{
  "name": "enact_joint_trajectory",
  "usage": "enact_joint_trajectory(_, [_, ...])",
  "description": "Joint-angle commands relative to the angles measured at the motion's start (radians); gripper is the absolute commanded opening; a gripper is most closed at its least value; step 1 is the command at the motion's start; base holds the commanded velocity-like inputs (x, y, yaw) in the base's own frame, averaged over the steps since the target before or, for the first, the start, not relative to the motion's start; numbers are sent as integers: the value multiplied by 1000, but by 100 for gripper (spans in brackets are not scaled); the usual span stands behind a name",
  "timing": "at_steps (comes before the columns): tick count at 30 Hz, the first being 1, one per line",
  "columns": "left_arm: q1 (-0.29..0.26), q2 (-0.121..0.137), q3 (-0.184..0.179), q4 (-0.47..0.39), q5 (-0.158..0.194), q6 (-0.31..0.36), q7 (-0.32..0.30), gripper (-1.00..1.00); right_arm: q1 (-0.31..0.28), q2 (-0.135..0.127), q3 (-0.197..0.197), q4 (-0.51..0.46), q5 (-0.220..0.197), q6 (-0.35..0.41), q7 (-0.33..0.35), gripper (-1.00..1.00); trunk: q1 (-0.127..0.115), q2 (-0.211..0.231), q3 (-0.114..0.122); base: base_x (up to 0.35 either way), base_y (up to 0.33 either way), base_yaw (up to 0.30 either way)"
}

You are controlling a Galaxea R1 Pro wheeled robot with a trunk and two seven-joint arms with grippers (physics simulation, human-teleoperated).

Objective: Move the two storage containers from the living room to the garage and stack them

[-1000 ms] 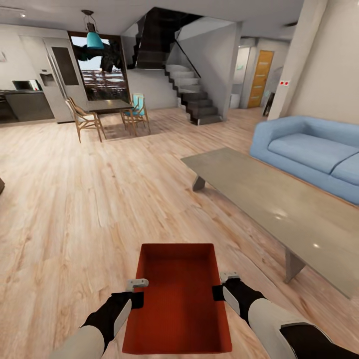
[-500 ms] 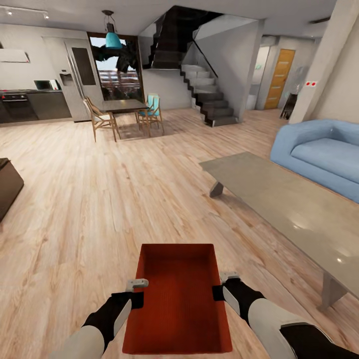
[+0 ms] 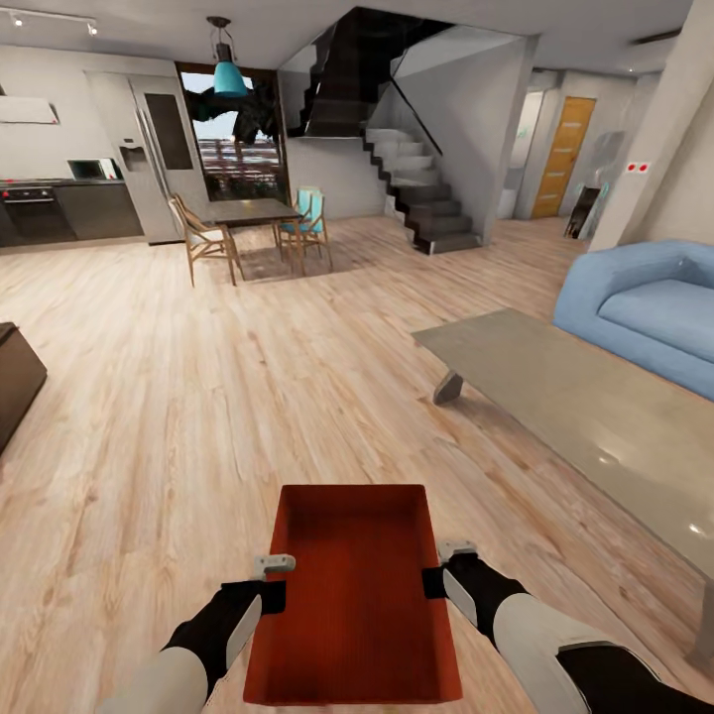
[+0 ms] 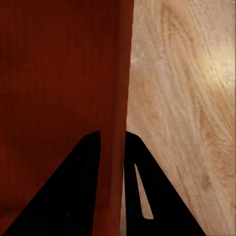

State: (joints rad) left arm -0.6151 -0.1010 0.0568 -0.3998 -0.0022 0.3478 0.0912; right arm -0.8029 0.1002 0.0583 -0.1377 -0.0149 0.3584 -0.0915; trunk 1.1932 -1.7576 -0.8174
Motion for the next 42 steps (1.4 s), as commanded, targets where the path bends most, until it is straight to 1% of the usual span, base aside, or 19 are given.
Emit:
enact_joint_trajectory(1, [0, 0, -3, 2, 13, 5, 7, -100, -1, -8, 19, -5, 32, -2, -20, -100, 0, 0, -1, 297, 231, 0])
enact_joint_trajectory(42, [0, 0, -3, 3, 13, 5, 7, -100, -1, -8, 18, -5, 32, -3, -20, -100, 0, 0, -1, 299, 230, 0])
